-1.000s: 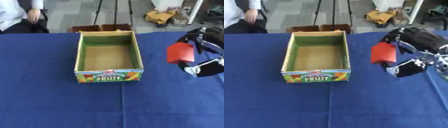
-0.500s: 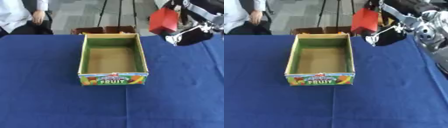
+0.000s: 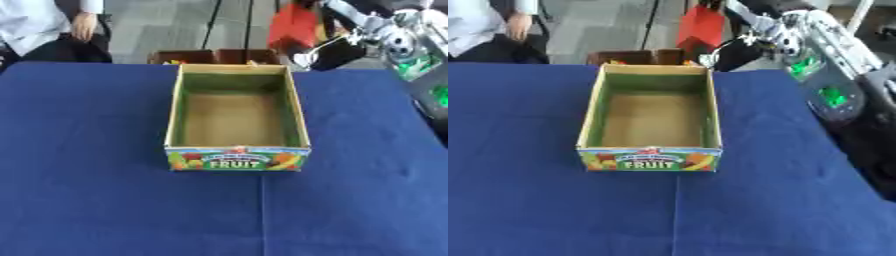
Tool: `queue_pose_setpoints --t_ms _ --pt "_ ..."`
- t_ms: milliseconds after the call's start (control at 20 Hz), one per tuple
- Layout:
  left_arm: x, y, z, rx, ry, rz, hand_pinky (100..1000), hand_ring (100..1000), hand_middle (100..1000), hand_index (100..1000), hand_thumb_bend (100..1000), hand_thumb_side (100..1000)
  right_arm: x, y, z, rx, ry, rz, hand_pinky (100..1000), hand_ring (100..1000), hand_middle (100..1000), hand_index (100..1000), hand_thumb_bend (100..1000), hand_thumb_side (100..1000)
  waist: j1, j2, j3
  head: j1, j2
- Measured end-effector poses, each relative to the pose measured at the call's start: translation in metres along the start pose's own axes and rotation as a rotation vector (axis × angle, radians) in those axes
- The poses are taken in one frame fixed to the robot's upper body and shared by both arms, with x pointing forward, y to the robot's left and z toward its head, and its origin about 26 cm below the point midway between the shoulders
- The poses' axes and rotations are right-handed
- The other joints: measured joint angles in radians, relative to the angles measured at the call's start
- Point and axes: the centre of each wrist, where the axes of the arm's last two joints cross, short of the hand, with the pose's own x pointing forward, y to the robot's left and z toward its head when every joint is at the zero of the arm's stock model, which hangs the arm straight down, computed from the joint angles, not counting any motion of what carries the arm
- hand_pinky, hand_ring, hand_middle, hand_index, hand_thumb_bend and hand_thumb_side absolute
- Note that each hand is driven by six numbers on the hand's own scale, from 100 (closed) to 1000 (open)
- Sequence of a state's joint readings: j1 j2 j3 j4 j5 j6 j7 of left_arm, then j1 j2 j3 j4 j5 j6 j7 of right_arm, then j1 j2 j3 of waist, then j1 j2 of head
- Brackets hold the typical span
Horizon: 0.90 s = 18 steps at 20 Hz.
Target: Pick up objects on the table and place them in the box.
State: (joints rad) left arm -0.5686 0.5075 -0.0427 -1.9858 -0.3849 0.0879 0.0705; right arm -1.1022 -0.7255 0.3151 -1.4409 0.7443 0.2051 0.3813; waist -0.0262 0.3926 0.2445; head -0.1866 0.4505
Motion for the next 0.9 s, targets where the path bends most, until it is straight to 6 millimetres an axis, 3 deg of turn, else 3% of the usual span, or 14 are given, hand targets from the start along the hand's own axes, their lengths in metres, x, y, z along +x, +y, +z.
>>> queue_pose_setpoints --t_ms 650,800,900 --pt "0.007 -0.003 -0.008 0.012 -0.037 0.036 864 922 887 992 115 1000 -0.001 0.074 -0.038 0.172 0.036 -0.035 100 418 418 479 100 320 -0.001 0.009 0.026 -0.034 -0.012" --pt "0.008 -0.004 -0.008 0.014 -0.040 0.043 863 922 887 992 115 1000 -0.003 0.086 -0.041 0.205 0.027 -0.040 100 472 451 525 100 377 -0.001 0.010 0.030 -0.038 -0.012" --pt "0.009 -0.004 -0.009 0.016 -0.042 0.043 863 922 887 992 115 1000 -0.005 0.092 -0.042 0.229 0.019 -0.041 177 536 485 588 100 422 -0.001 0.012 0.030 -0.038 -0.012"
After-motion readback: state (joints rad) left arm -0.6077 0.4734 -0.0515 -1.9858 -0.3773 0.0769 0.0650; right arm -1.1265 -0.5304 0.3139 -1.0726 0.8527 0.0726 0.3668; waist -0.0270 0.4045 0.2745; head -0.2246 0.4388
